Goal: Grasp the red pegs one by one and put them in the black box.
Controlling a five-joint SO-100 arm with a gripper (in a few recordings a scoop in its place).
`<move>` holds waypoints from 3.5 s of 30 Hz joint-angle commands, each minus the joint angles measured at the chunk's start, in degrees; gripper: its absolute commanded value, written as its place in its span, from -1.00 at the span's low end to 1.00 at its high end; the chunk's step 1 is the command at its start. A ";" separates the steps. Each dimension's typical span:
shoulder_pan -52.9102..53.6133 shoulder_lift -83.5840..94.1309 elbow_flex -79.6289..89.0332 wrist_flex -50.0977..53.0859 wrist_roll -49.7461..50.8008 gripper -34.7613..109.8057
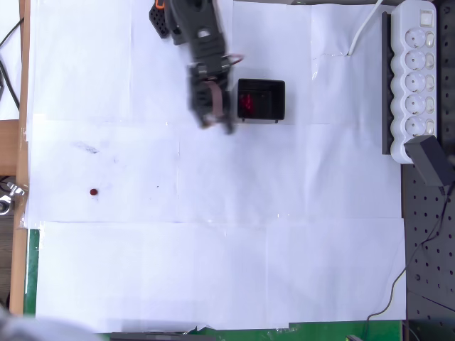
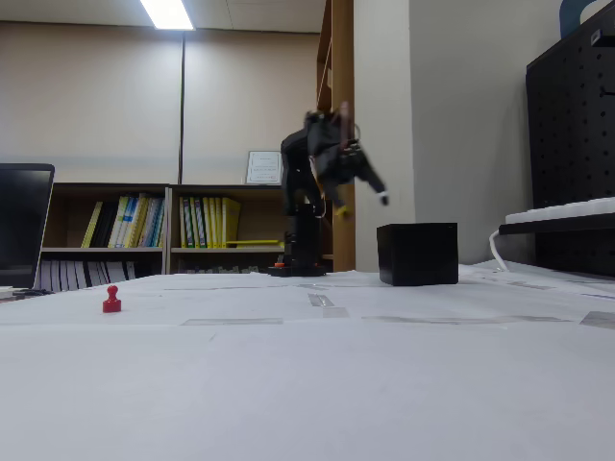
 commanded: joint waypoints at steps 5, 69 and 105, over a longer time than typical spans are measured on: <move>16.61 13.45 0.44 -21.97 12.13 -0.22; 31.90 73.92 39.55 -61.70 28.56 -0.35; 0.79 11.60 51.68 46.32 8.53 -0.52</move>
